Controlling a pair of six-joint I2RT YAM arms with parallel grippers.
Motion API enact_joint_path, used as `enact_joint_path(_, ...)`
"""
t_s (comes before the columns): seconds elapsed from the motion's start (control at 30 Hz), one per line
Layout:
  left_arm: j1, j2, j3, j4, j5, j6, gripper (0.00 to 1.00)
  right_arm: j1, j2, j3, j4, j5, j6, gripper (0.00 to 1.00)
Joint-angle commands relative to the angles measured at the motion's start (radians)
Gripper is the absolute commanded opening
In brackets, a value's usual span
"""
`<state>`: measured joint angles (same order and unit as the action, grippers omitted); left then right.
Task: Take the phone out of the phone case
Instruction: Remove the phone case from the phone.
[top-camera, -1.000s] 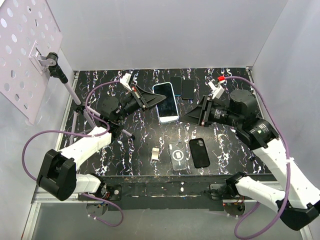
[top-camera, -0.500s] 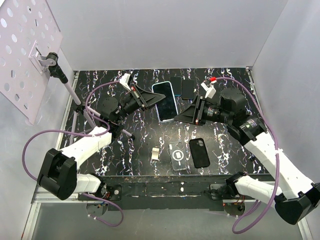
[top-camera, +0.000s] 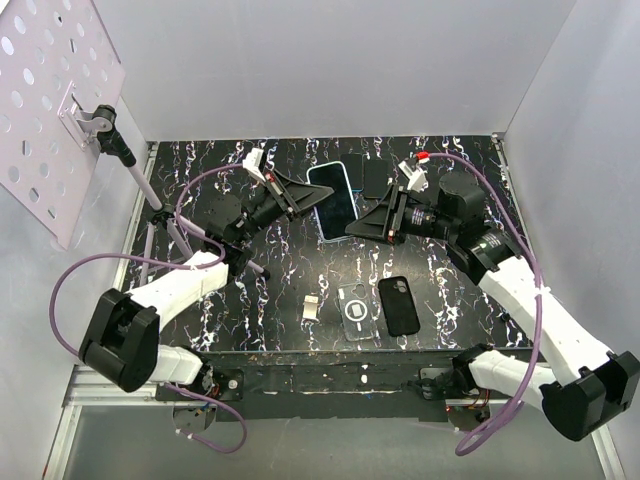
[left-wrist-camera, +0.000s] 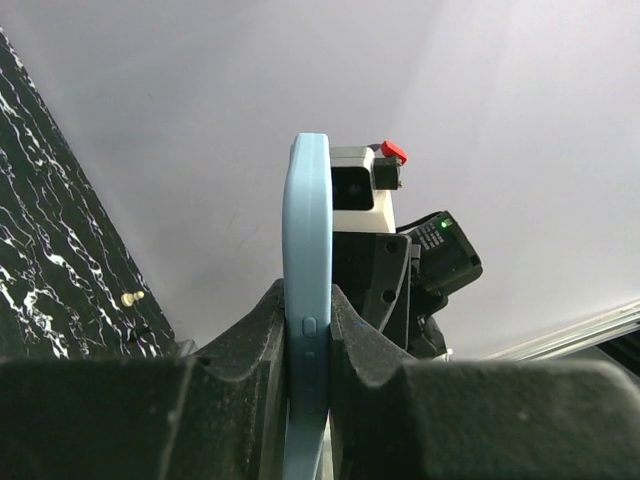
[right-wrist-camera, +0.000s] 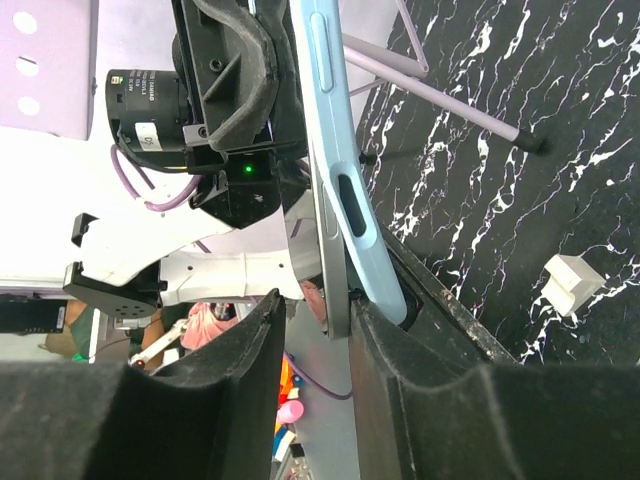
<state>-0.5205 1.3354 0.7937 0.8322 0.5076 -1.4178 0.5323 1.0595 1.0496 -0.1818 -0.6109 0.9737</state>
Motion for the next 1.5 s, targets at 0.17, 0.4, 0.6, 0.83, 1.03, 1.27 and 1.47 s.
enact_joint_path(0.17, -0.069, -0.039, 0.081, -0.107, 0.109, 0.129, 0.29, -0.025, 0.065, -0.039, 0.401, -0.142, 0.17, 0.02)
enact_joint_path(0.4, -0.069, -0.258, 0.023, -0.464, 0.016, 0.497, 0.71, -0.101, 0.045, -0.115, 0.646, -0.22, 0.414, 0.01)
enact_joint_path(0.6, -0.069, -0.326, -0.074, -0.371, 0.014, 0.52, 0.7, -0.117, 0.076, -0.174, 0.898, -0.266, 0.617, 0.01)
enact_joint_path(0.83, -0.07, -0.282, -0.034, -0.355, 0.034, 0.551, 0.52, -0.117, 0.071, -0.215, 0.999, -0.263, 0.706, 0.01)
enact_joint_path(1.03, -0.069, -0.251, -0.019, -0.329, 0.017, 0.528, 0.43, -0.117, 0.05, -0.226, 0.976, -0.259, 0.694, 0.01)
enact_joint_path(1.27, -0.07, -0.246, -0.025, -0.237, 0.086, 0.494, 0.66, -0.117, 0.046, -0.23, 0.93, -0.251, 0.657, 0.01)
enact_joint_path(1.47, -0.07, -0.26, -0.048, -0.239, 0.172, 0.499, 0.72, -0.118, 0.043, -0.23, 0.909, -0.237, 0.642, 0.01)
